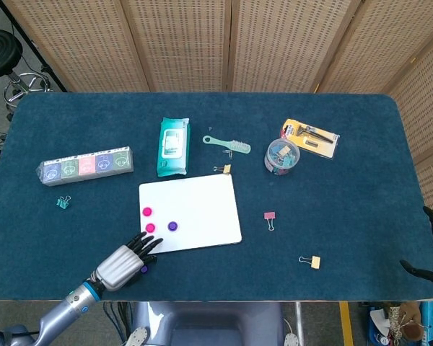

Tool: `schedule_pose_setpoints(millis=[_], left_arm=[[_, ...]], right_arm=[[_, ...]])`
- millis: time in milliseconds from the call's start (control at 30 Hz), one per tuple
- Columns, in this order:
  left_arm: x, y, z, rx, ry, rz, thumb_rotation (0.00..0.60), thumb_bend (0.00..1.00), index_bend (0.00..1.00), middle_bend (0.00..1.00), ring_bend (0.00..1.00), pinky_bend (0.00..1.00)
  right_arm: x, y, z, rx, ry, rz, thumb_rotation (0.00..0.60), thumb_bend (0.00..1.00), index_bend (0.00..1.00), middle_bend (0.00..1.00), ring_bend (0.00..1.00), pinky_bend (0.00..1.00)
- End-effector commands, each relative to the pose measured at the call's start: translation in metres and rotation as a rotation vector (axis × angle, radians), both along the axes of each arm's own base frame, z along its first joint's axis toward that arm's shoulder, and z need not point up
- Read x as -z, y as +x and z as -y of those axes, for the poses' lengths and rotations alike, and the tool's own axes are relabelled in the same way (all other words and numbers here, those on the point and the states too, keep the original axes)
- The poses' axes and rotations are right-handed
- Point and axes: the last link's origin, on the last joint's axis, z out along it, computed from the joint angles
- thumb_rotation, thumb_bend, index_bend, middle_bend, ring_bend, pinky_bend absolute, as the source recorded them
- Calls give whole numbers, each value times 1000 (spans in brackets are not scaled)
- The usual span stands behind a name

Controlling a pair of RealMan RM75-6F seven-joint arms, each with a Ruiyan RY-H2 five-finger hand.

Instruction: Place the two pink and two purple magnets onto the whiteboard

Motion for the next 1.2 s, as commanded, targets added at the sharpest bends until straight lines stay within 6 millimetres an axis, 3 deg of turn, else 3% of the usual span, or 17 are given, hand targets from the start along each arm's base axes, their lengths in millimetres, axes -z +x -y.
schedule_pose_setpoints(millis=[33, 233, 700, 1200], left_arm=[[1, 0, 0, -2, 1, -4, 600, 355, 352, 0, 0, 0], [3, 0, 0, 1, -1, -5, 600, 362, 388, 0, 0, 0], [4, -2, 2, 5, 12, -7, 600, 415, 656, 0, 0, 0], [4, -2, 5, 30, 28, 7, 600, 419, 709, 0, 0, 0]], right_arm=[[0, 0, 0, 1, -1, 2, 600, 0, 0, 0, 0, 0], [-1, -1, 0, 1, -1, 6, 600, 0, 0, 0, 0, 0], [0, 0, 0, 0, 2, 9, 600, 0, 0, 0, 0, 0], [0, 0, -1, -1, 4, 12, 600, 0, 0, 0, 0, 0]])
